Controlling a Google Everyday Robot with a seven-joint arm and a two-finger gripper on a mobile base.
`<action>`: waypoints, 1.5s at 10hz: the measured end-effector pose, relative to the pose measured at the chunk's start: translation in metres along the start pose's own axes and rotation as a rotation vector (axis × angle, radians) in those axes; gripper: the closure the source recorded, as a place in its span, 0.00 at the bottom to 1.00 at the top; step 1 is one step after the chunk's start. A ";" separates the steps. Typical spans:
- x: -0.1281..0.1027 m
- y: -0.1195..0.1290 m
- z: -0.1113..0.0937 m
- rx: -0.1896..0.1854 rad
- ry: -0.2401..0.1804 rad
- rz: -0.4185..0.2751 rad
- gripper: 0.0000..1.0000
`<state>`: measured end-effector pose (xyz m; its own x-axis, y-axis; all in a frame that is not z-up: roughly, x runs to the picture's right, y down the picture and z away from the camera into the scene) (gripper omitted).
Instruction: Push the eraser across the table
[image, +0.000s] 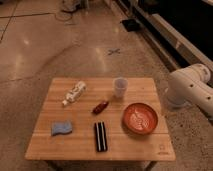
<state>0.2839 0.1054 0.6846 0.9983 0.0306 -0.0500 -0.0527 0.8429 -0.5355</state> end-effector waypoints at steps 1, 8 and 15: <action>0.000 0.000 0.000 0.000 0.000 0.000 0.35; 0.001 0.000 0.000 0.000 0.000 0.001 0.35; 0.001 0.000 0.000 0.000 0.000 0.001 0.20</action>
<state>0.2846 0.1057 0.6844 0.9982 0.0314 -0.0509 -0.0538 0.8429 -0.5353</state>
